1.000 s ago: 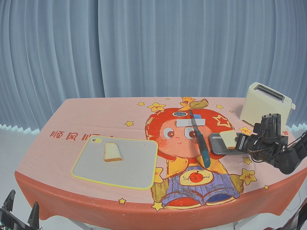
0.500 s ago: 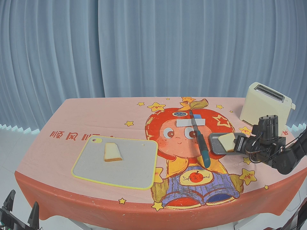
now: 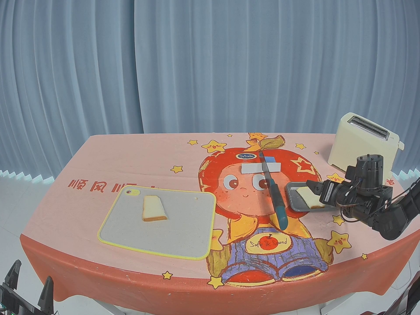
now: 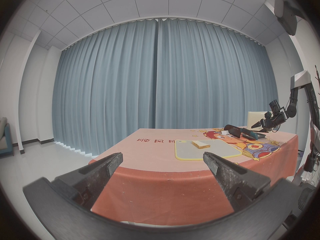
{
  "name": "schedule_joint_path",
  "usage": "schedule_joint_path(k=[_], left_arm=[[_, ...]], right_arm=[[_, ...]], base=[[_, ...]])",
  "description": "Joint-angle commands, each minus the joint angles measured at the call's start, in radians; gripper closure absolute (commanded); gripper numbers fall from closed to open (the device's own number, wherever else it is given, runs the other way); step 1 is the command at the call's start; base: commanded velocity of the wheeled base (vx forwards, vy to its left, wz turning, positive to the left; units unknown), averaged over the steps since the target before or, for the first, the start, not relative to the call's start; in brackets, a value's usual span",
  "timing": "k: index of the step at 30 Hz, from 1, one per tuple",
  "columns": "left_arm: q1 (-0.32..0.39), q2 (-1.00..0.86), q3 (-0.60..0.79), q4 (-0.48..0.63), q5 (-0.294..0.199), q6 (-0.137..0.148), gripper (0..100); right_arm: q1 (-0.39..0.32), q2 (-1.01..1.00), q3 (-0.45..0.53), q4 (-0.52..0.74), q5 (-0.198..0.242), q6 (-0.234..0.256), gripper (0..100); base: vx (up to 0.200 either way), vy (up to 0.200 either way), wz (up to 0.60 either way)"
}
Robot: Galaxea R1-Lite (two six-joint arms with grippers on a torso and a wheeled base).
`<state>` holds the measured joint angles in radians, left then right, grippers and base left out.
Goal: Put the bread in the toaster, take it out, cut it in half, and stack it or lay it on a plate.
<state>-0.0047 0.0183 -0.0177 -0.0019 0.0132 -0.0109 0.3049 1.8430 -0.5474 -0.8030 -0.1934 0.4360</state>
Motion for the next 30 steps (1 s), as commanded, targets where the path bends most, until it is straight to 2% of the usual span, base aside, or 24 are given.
schedule_joint_path(k=[1,23,30], left_arm=[[0.0,0.002,0.018,0.0,0.001,0.0,0],[0.0,0.002,0.018,0.0,0.001,0.0,0],[0.0,0.002,0.018,-0.001,0.001,0.0,0]], right_arm=[[0.007,-0.016,0.001,-0.001,-0.001,-0.002,0],[0.007,-0.139,0.007,-0.001,0.0,-0.011,0],[0.002,-0.165,0.015,-0.004,0.0,-0.039,0]], base=[[0.0,0.0,0.0],[0.0,0.0,0.0],[0.0,0.0,0.0]])
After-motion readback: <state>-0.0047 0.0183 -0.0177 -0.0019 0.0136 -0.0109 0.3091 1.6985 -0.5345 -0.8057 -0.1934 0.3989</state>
